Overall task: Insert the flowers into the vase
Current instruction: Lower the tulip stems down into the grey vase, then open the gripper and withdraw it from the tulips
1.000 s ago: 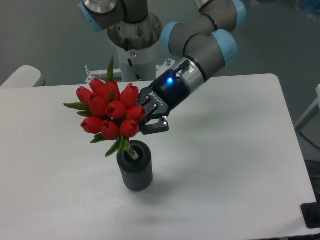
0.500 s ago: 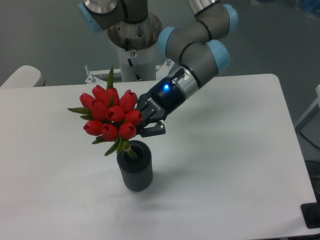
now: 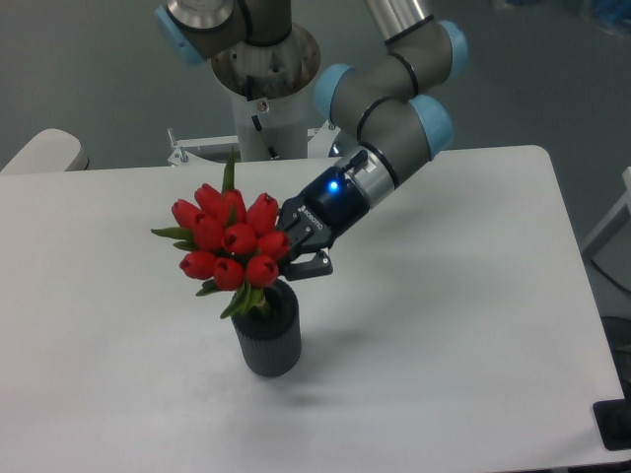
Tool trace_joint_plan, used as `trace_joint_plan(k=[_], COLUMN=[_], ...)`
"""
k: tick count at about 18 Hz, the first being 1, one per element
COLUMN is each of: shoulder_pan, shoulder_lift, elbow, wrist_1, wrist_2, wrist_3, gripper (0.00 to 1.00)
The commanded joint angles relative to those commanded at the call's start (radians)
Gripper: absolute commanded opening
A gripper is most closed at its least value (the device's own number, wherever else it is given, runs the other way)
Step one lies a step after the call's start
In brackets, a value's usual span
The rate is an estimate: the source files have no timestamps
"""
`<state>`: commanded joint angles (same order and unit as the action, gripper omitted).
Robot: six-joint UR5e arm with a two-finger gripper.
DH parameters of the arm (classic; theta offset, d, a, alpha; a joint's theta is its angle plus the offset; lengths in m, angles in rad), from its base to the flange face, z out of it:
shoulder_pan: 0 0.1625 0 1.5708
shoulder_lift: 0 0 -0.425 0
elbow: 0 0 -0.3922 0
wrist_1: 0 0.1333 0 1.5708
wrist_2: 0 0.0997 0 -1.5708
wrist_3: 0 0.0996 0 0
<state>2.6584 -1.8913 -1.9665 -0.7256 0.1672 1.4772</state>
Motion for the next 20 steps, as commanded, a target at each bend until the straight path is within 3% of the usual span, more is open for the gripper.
trace_joint_plan(k=[9, 10, 14, 15, 20], shoulder_pan=[0.011, 0.014, 0.015, 0.015, 0.015], shoulder_lift=[-0.043, -0.046, -0.06, -0.06, -0.06], elbow=[-0.002, 0.0, 0.012, 0.017, 0.023], wrist_1=[0.0, 0.0, 0.0, 0.0, 0.0], wrist_2=[0.0, 0.0, 0.0, 0.0, 0.0], wrist_3=[0.005, 0.005, 0.003, 0.005, 0.006], gripper=[0.22, 0.28, 0.75, 0.99, 1.0])
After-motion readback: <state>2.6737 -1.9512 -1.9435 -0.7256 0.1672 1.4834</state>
